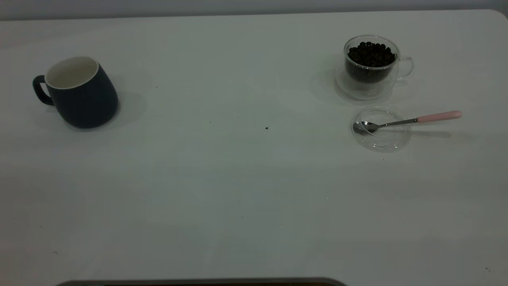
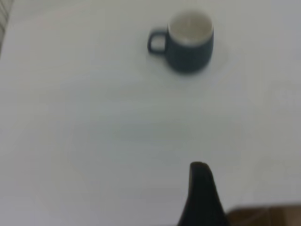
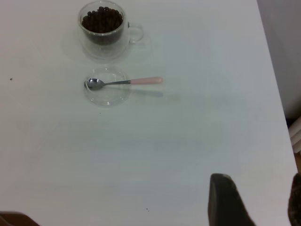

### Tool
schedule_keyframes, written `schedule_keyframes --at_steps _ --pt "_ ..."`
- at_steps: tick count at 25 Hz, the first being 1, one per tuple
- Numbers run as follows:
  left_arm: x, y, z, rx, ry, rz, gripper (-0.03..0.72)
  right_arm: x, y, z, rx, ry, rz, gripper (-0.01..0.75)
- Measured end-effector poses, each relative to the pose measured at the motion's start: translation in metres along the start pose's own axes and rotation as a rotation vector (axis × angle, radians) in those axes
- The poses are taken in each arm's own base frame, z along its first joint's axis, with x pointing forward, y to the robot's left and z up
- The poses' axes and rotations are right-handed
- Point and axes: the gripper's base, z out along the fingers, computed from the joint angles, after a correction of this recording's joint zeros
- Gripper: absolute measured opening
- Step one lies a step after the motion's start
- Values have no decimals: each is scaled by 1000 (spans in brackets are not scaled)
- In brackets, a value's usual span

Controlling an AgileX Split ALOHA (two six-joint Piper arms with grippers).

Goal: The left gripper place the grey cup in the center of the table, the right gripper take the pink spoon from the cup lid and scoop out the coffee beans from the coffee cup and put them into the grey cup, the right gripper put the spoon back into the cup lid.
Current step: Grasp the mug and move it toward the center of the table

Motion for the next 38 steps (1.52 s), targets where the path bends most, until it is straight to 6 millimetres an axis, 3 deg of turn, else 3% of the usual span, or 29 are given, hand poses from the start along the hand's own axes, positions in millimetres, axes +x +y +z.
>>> schedule_keyframes --at_steps 3,7,12,18,25,30,38 --pt "-41 1 7 -2 43 15 585 0 0 0 0 0 0 357" --pt "-97 2 35 5 171 109 585 0 0 0 0 0 0 357" --pt "-143 2 92 27 329 234 585 0 0 0 0 0 0 357" --pt "-172 8 178 16 525 474 585 0 0 0 0 0 0 357" --pt "-179 19 286 -9 721 795 585 0 0 0 0 0 0 357" --pt "-167 19 351 52 795 996 585 0 0 0 0 0 0 357" --pt "-126 5 414 201 786 1244 585 0 0 0 0 0 0 357"
